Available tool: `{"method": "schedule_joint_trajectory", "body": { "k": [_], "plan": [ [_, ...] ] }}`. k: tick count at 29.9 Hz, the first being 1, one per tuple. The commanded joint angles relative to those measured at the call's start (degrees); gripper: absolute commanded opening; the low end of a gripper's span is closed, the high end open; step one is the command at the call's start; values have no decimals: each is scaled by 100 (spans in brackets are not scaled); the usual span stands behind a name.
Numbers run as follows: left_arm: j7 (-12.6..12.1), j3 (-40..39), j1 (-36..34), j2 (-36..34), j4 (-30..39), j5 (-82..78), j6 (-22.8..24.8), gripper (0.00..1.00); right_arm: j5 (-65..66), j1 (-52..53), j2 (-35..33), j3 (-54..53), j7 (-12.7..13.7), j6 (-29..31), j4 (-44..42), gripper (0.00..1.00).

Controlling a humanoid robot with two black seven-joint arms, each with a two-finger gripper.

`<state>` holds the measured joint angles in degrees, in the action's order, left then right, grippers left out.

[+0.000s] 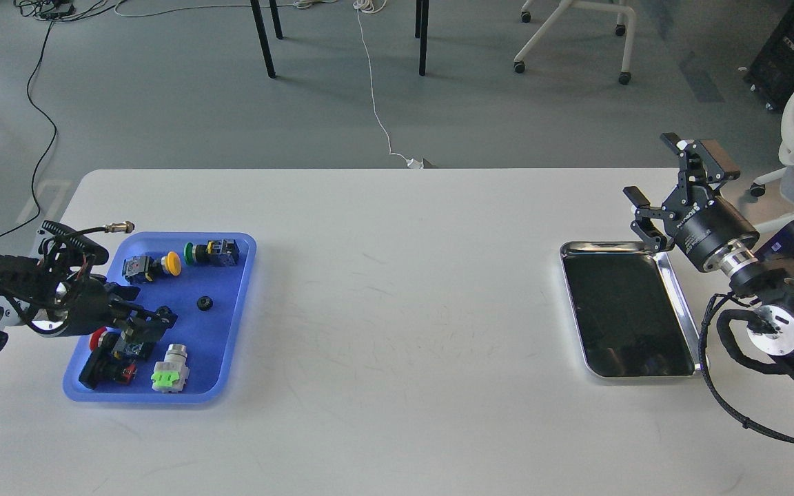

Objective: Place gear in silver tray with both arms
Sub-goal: 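Lower the left gripper into the blue tray and grasp a black gear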

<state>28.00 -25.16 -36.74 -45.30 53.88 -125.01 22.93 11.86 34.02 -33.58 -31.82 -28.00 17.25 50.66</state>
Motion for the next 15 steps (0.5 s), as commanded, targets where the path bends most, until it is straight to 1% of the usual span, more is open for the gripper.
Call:
{"method": "schedule_joint_trajectory", "body": {
  "k": [1,3,6,13,14,15],
  "plan": [
    [0,46,-43,83,-132,1,1,76,0,-1,1,-8,0,-3,5,99],
    [0,64,-52,109,-176,1,1,71,0,-1,1,-26,0,-3,5,99],
    [0,160,-105,109,-176,1,1,61,0,-1,1,-35,0,-3,5,99],
    [0,433,-263,118,-203,1,1,29,0,-1,1,-35,0,-3,-4,99],
    [0,442,-272,118,-203,1,1,26,0,-1,1,-35,0,-3,5,99],
    [0,442,-281,118,-203,1,1,24,-8,-1,1,-35,0,-3,5,99]
  ]
}}
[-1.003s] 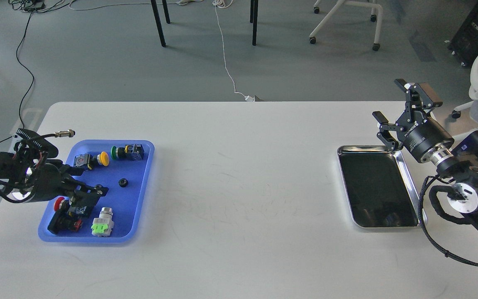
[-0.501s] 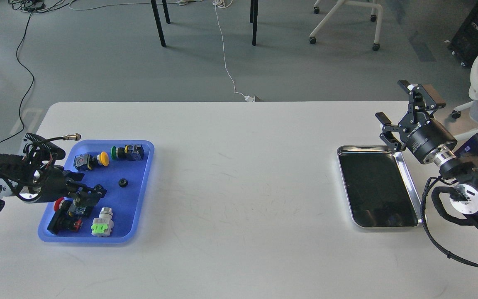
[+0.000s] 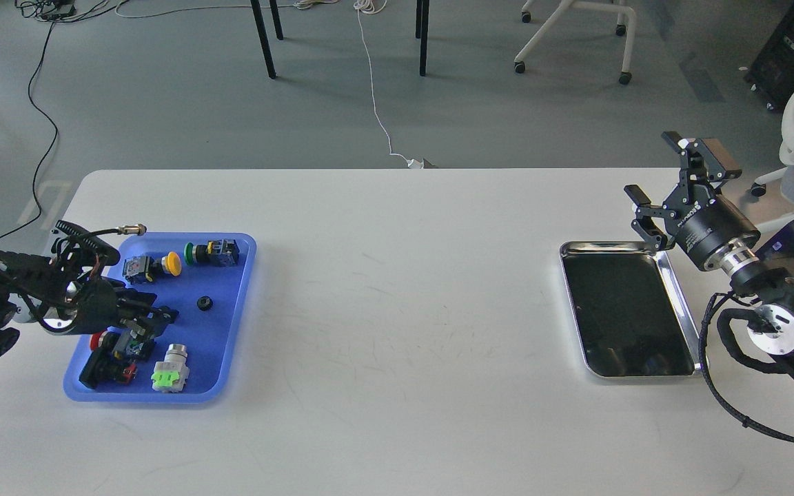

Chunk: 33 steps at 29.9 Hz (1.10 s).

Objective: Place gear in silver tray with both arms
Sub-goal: 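Lower the left gripper into the blue tray and grasp a black gear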

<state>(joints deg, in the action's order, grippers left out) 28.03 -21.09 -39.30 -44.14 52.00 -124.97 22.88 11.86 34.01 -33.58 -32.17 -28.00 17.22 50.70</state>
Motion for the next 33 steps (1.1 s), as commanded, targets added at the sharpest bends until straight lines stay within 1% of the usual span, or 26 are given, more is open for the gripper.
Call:
{"method": "schedule_joint_trajectory", "body": {
  "k": [1,9,10,12,13,20,23,28,33],
  "plan": [
    [-3,34,-42,11,-14,-3,-2,24,0,0,1,1,0,0,1,99],
    [-3,43,-52,28,-23,-3,-2,23,0,0,-8,-43,0,0,1,99],
    [-3,52,-60,28,-23,-3,-2,22,0,0,-8,-43,0,0,1,99],
    [-3,78,-69,28,-23,-3,-2,15,0,0,-8,-43,0,0,1,99],
    [-3,78,-78,28,-32,-3,-2,13,0,0,-8,-43,0,0,1,99],
    [-3,70,-280,2,73,-3,32,12,0,0,-8,-43,0,0,1,99],
    [-3,78,-429,-77,432,-3,94,12,0,0,-8,-43,0,0,1,99],
    [-3,61,-614,-525,1320,-3,512,12,0,0,-8,-52,0,0,2,99],
    [-3,43,-947,-745,2260,500,512,13,0,0,-8,-69,0,0,-7,99]
  ]
}}
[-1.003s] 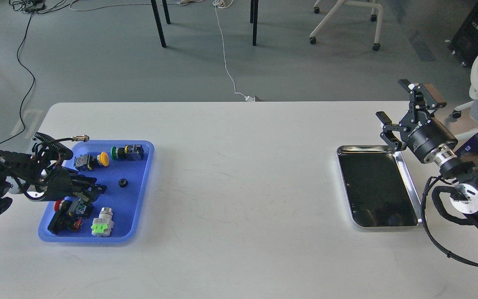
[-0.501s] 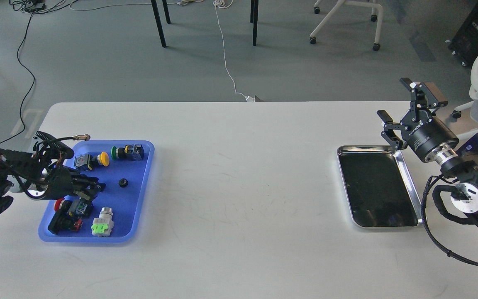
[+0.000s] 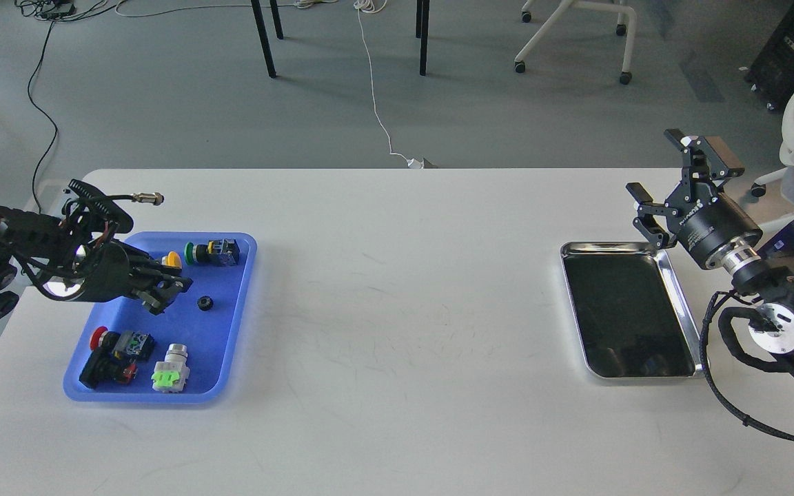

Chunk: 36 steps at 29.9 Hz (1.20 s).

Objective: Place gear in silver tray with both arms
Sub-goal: 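Lower the left gripper into the blue tray and grasp a black gear, then carry the gear with the left gripper to mid-table and release it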

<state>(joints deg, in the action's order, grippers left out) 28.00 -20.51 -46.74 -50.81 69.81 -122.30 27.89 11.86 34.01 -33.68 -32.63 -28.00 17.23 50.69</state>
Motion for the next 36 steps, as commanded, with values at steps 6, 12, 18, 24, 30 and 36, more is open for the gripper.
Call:
{"method": "schedule_joint_trajectory", "body": {
  "k": [6,12,18,24,30,36],
  "plan": [
    [0,12,-801,325,981,216,11,13,-8,0,1,-86,0,0,-68,99],
    [0,397,-1407,1423,806,-240,11,13,-595,-17,10,-139,0,438,-673,99],
    [0,987,-1645,2391,367,-270,11,14,-1010,-87,37,-139,0,1077,-1579,99],
    [0,1356,-1777,3375,-195,-270,11,14,-1019,-255,37,-147,0,1077,-1940,99],
    [0,1418,-1795,4289,-960,-270,11,14,-1019,-360,37,-147,0,1077,-1976,99],
    [0,1786,-1821,4879,-1558,-270,11,14,-1019,-413,45,-139,0,1077,-1949,99]
  ]
}}
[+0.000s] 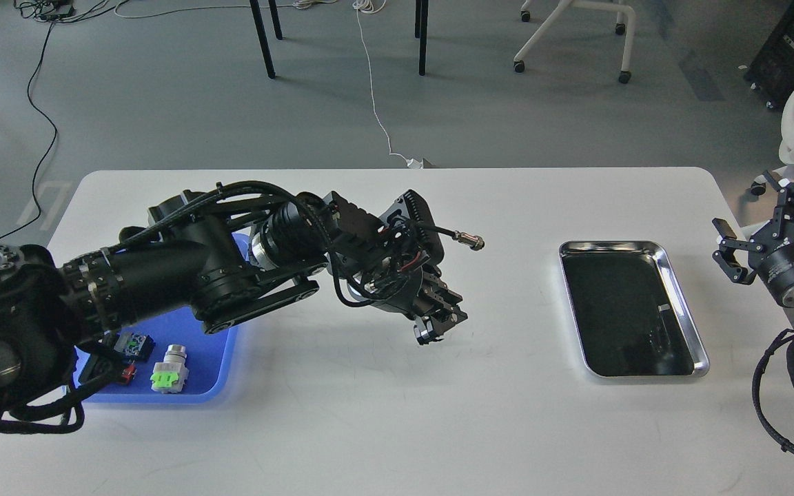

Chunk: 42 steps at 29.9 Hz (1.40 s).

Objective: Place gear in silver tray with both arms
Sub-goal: 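Carry the gear with the left gripper to mid-table and release it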

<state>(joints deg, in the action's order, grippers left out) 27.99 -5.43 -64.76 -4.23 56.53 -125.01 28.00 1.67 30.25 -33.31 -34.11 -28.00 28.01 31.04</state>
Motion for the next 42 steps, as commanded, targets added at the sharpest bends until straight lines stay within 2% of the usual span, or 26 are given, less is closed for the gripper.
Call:
{"method": "schedule_joint_trajectory", "body": {
  "k": [1,5,23,29,35,38,42],
  "plan": [
    [1,375,-28,247,-274,1,0,14,0,-37,8,18,0,-1,25,99],
    [1,446,-2,423,-415,1,0,14,9,-37,26,27,0,-1,34,99],
    [1,701,51,423,-652,1,0,16,97,68,35,106,0,-1,342,99],
    [1,701,104,423,-661,1,0,22,97,68,26,115,0,-1,342,99],
    [1,701,95,423,-670,1,0,37,97,77,8,106,0,-1,342,99],
    [1,701,104,423,-687,1,0,56,97,77,0,106,0,-1,342,99],
    [1,631,95,423,-652,1,0,74,97,86,-9,106,0,-1,342,99]
  ]
}}
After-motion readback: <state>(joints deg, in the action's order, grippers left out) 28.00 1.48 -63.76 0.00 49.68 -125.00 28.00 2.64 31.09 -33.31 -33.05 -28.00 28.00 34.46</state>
